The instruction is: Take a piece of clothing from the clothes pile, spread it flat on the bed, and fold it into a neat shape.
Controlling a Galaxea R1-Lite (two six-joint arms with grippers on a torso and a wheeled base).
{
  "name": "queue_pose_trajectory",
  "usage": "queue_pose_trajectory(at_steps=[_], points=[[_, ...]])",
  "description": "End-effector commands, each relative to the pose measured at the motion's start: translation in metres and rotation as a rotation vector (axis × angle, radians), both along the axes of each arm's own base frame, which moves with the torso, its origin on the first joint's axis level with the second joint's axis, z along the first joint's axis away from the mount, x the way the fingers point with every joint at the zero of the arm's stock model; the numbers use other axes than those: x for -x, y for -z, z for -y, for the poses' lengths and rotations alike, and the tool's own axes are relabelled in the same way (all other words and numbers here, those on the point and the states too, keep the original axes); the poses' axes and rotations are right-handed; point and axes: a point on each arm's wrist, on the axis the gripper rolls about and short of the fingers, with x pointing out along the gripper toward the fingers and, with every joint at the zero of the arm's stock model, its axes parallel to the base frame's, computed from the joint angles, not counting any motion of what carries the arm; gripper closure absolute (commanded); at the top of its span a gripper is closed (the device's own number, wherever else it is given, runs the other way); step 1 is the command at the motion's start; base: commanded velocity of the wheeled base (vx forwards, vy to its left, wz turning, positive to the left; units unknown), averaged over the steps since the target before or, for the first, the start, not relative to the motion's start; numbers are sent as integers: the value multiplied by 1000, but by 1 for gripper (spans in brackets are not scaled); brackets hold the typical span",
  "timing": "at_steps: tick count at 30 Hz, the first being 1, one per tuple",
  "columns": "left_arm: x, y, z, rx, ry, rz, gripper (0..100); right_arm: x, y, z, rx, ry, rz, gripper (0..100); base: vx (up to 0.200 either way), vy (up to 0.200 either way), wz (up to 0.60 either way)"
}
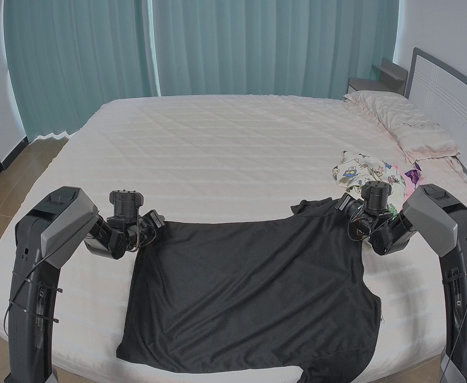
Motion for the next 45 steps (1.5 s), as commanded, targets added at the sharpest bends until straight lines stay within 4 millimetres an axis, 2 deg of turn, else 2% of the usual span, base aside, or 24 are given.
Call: queue_pose_trajectory(at_steps=[1,3,7,10,11,13,17,23,32,33,40,44,45], points=[[0,14,-3,-40,7,-19,100,0,3,0,0,0,-5,100,0,0,0],[-1,14,-9,-62,0,-16,100,0,1,0,-1,1,4,100,0,0,0],[-10,1,-15,-69,-47,48,100,-3,-10,3,-5,8,35,100,0,0,0],[-20,-13,-23,-68,-106,122,100,-3,-16,5,-7,11,53,100,0,0,0],[-27,-25,-27,-55,-143,181,100,-5,-18,5,-13,12,73,100,0,0,0],[-30,-30,-32,-51,-159,194,100,-7,-20,4,-14,13,99,100,0,0,0],[-29,-26,-35,-56,-165,185,100,-7,-19,4,-13,11,104,100,0,0,0],[-27,-10,-32,-64,-156,148,100,-13,-16,1,-11,10,119,100,0,0,0],[-26,-1,-27,-65,-146,130,100,-15,-10,0,9,25,105,100,0,0,0],[-26,-1,-25,-65,-143,128,0,-15,-8,0,9,25,100,0,0,0,0],[-27,0,-25,-65,-145,137,0,-13,5,-4,15,16,75,0,0,0,0],[-26,-4,-28,-72,-165,136,0,-10,3,-2,17,19,67,0,0,0,0],[-23,-12,-32,-67,-175,140,0,-5,-7,0,16,19,67,0,0,0,0]])
